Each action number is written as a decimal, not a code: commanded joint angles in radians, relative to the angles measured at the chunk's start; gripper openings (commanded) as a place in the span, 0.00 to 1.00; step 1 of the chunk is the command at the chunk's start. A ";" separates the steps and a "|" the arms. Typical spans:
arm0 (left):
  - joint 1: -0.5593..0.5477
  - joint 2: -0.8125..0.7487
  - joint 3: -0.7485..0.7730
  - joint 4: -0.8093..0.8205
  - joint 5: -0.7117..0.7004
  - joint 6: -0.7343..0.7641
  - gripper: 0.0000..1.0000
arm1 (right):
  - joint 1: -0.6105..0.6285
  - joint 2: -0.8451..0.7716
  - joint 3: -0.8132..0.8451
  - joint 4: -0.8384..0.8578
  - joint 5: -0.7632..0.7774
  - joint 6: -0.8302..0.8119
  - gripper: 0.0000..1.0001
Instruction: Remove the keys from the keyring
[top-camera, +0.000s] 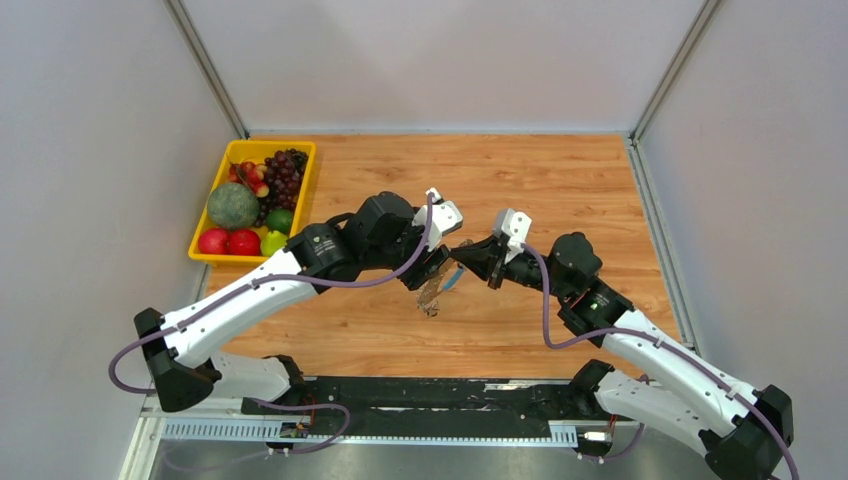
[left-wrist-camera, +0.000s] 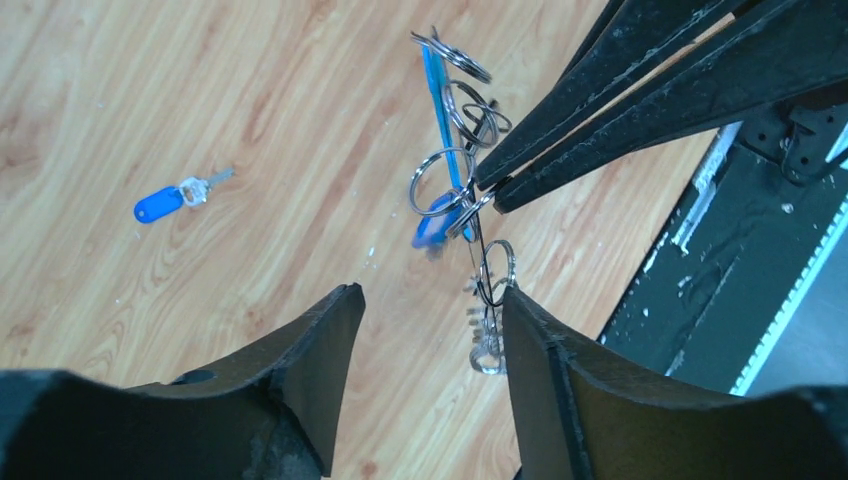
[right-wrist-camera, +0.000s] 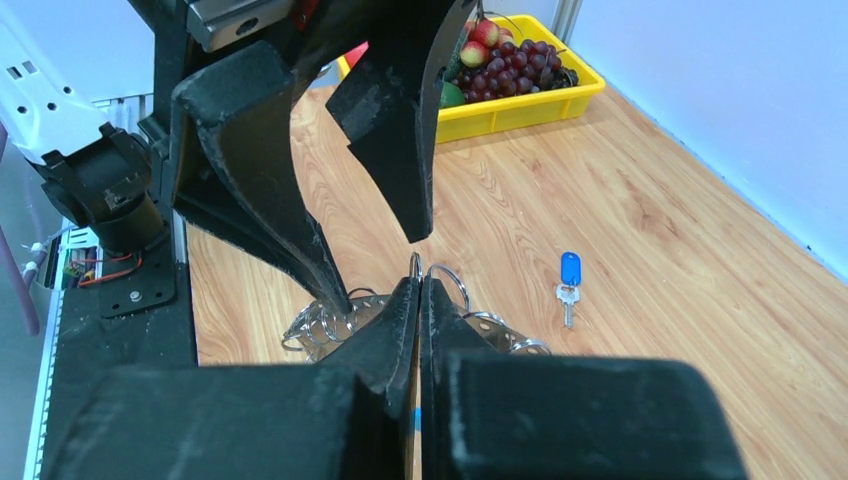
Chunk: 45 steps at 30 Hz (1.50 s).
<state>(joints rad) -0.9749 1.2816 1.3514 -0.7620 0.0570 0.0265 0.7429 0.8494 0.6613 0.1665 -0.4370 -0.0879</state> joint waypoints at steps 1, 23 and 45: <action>-0.003 -0.067 -0.064 0.166 -0.049 0.030 0.66 | 0.003 0.005 0.069 -0.005 -0.009 0.006 0.00; 0.038 -0.111 -0.122 0.204 -0.033 0.046 0.80 | 0.002 -0.010 0.070 -0.012 -0.039 -0.010 0.00; 0.016 -0.228 -0.319 0.481 0.015 -0.063 0.70 | 0.002 -0.028 0.091 -0.005 -0.011 0.014 0.00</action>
<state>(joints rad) -0.9550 1.1145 1.0588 -0.3832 0.0921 0.0124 0.7429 0.8467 0.6952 0.1062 -0.4633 -0.0883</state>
